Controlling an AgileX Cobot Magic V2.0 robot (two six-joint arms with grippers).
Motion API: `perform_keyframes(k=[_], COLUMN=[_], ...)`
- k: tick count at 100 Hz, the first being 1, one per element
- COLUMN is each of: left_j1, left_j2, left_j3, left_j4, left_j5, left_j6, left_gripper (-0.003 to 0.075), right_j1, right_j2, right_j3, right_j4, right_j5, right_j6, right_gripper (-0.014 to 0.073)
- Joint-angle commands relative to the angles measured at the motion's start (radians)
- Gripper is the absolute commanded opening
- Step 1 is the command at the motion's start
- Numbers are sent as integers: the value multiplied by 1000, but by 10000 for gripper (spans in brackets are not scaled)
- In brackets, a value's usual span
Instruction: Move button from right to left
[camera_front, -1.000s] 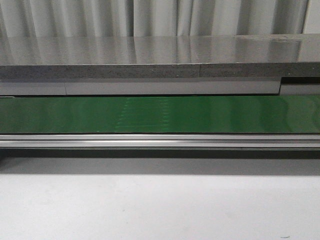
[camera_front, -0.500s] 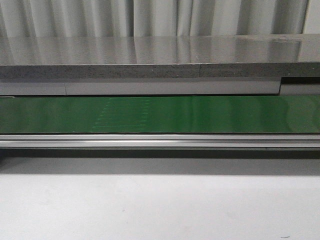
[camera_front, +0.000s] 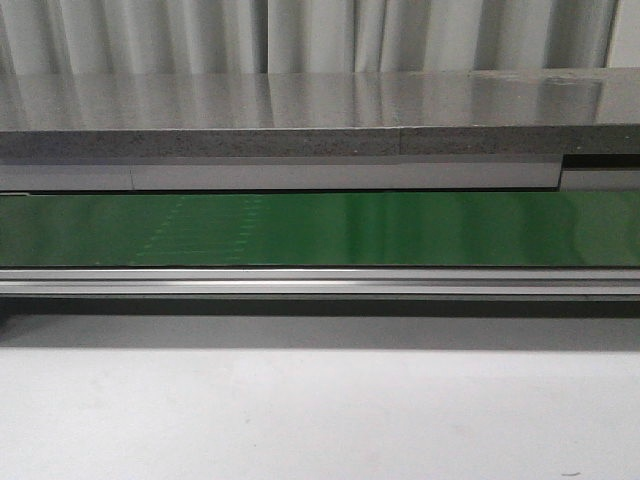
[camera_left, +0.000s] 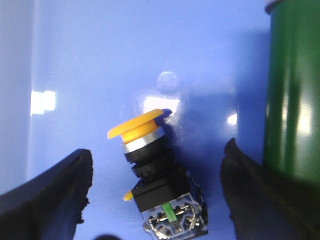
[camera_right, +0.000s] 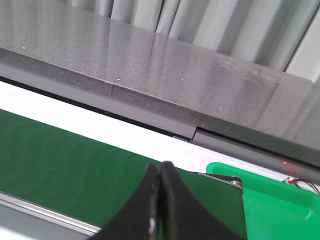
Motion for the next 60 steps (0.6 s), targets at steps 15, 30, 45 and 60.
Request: perform_keyframes(k=[15, 30, 45, 60], left_j1=[1, 1, -15, -69], left_j2=[-83, -157, -260, -366], left_j3=[-65, -93, -95, -76], left_j4=[-6, -11, -74, -90], left_j5=[-12, -9, -9, -14], left_j6=[-2, -2, -2, -2], left_gripper=[518, 518, 518, 518], right_j1=[2, 2, 2, 2], right_j2=[6, 6, 6, 6], right_j3=[-24, -24, -24, -24], right_j4=[13, 13, 13, 13], right_j5=[-80, -80, -80, -80], right_j6=[-6, -6, -6, -6], right_gripper=[-59, -59, -59, -59])
